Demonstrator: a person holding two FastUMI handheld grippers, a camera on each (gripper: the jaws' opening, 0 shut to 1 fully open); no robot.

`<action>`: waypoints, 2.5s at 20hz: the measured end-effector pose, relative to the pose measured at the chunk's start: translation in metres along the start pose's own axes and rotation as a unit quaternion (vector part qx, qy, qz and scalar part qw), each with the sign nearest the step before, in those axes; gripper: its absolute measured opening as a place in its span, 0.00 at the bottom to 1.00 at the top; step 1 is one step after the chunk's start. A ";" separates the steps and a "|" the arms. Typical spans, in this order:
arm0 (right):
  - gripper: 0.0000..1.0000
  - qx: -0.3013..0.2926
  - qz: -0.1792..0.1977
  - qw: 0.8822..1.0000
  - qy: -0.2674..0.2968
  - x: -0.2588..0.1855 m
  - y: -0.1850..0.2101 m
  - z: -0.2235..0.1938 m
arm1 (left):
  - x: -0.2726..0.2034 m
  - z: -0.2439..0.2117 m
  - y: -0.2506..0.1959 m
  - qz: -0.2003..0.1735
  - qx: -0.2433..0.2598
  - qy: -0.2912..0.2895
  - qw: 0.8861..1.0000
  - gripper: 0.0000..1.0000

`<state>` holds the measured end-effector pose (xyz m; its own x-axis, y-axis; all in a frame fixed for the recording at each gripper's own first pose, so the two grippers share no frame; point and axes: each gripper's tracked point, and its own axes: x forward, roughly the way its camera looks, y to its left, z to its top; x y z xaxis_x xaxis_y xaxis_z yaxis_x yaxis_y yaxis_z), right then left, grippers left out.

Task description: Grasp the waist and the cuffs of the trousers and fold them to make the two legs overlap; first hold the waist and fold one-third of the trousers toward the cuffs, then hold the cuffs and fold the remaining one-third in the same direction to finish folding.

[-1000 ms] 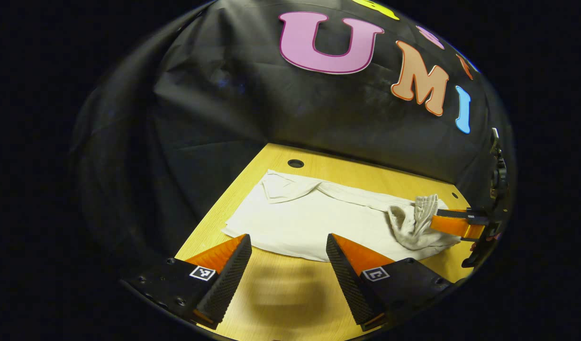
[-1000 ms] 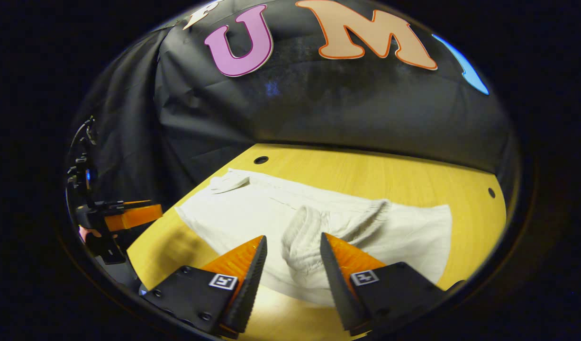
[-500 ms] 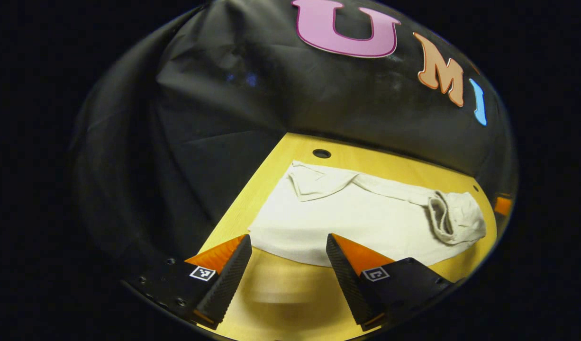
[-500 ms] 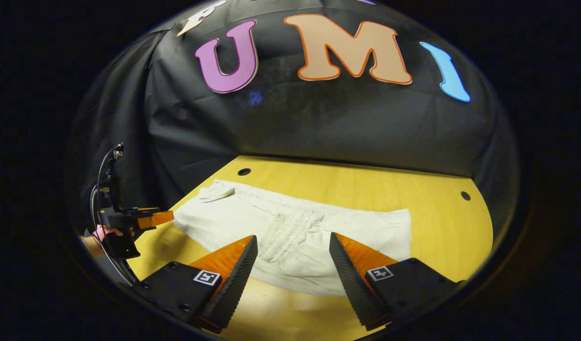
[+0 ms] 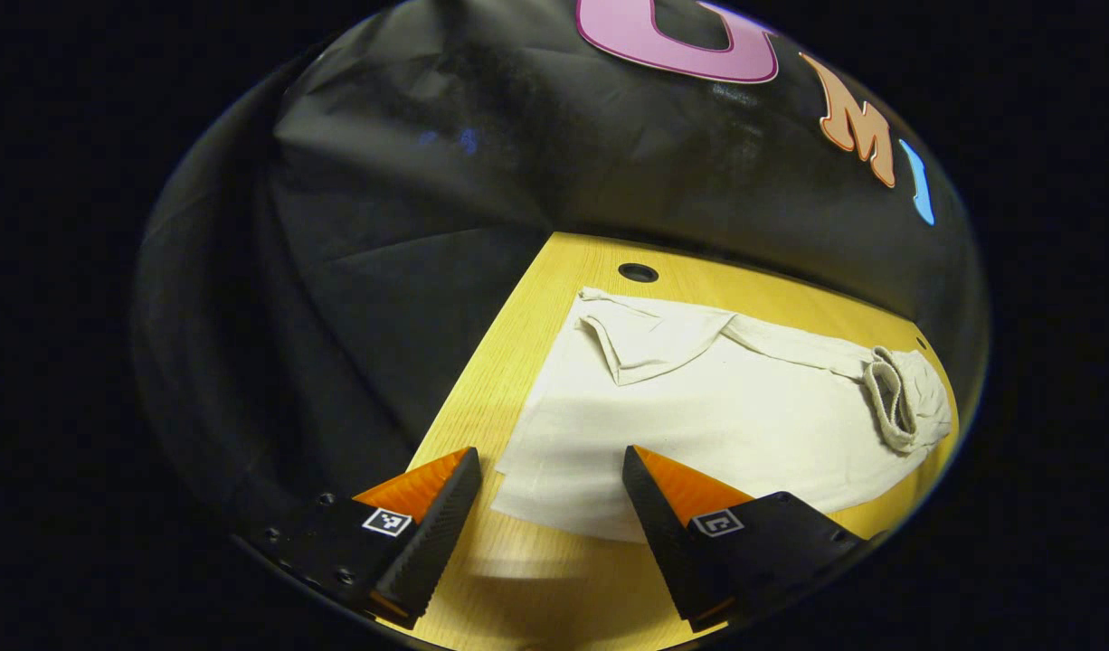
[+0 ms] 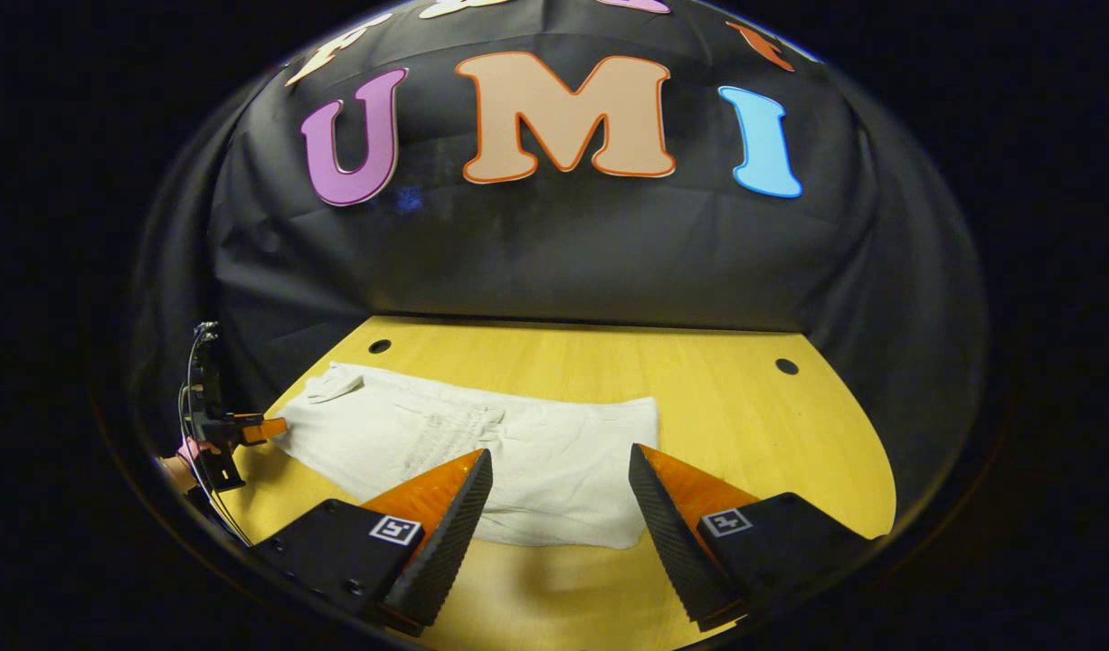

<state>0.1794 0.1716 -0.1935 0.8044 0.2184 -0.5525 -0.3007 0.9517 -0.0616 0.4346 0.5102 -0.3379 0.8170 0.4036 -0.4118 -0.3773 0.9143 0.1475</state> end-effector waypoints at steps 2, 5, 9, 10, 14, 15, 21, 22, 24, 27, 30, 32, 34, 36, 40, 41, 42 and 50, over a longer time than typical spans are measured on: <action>0.92 0.007 -0.019 1.000 -0.003 -0.005 -0.014 0.001 | 0.004 0.000 0.002 0.000 0.006 0.002 1.000 0.96; 0.92 0.015 -0.038 0.999 -0.005 -0.014 -0.028 0.001 | 0.007 -0.003 0.001 0.001 0.023 0.015 1.000 0.95; 0.92 0.040 -0.046 0.998 -0.010 -0.022 -0.033 0.002 | 0.010 0.000 -0.008 -0.009 0.028 0.012 1.000 0.79; 0.92 0.043 -0.048 0.998 -0.012 -0.024 -0.034 0.002 | 0.010 0.000 -0.010 -0.012 0.028 0.012 0.999 0.72; 0.96 0.034 -0.051 0.998 -0.009 -0.030 -0.037 -0.002 | 0.012 0.001 -0.019 -0.023 0.021 0.012 0.999 0.44; 0.92 0.031 -0.051 0.998 -0.010 -0.032 -0.037 -0.003 | 0.009 0.001 -0.021 -0.026 0.023 0.013 0.999 0.25; 0.92 0.027 -0.048 0.998 -0.011 -0.042 -0.038 -0.002 | 0.008 0.000 -0.029 -0.024 0.020 0.026 0.999 0.00; 0.92 0.027 -0.049 0.998 -0.012 -0.044 -0.038 -0.001 | 0.007 0.002 -0.033 -0.028 0.014 0.027 0.999 0.00; 0.96 0.024 -0.052 0.998 -0.015 -0.049 -0.039 0.000 | 0.000 0.007 -0.048 -0.051 -0.027 0.026 0.998 0.00; 0.97 0.021 -0.054 0.998 -0.015 -0.056 -0.043 -0.002 | -0.018 0.041 -0.077 -0.102 -0.096 -0.012 0.990 0.00; 0.96 0.026 -0.052 0.998 -0.019 -0.061 -0.046 -0.001 | -0.039 0.075 -0.114 -0.158 -0.146 -0.039 0.976 0.00; 0.97 0.031 -0.050 0.998 -0.023 -0.062 -0.049 -0.001 | -0.053 0.090 -0.136 -0.180 -0.156 -0.046 0.970 0.00; 0.92 0.033 -0.050 0.998 -0.026 -0.064 -0.052 -0.001 | -0.066 0.108 -0.162 -0.202 -0.157 -0.057 0.965 0.00; 0.92 0.035 -0.051 0.998 -0.029 -0.067 -0.059 0.000 | -0.080 0.125 -0.195 -0.232 -0.159 -0.067 0.957 0.00; 0.97 0.042 -0.054 0.997 -0.035 -0.078 -0.083 -0.002 | -0.114 0.148 -0.271 -0.302 -0.157 -0.074 0.937 0.00; 0.96 0.043 -0.054 0.997 -0.034 -0.080 -0.088 -0.004 | -0.123 0.150 -0.289 -0.312 -0.149 -0.076 0.935 0.00; 0.97 0.042 -0.054 0.997 -0.034 -0.081 -0.092 -0.005 | -0.128 0.152 -0.306 -0.321 -0.138 -0.080 0.934 0.00; 0.96 0.038 -0.046 0.998 -0.033 -0.091 -0.128 -0.007 | -0.164 0.160 -0.447 -0.393 -0.033 -0.095 0.914 0.00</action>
<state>0.1417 0.0284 -0.1411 0.8599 0.1410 -0.4906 -0.1861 0.9815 -0.0442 0.5391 0.0409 -0.1927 0.9059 -0.3722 -0.2019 0.3384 0.9230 -0.1834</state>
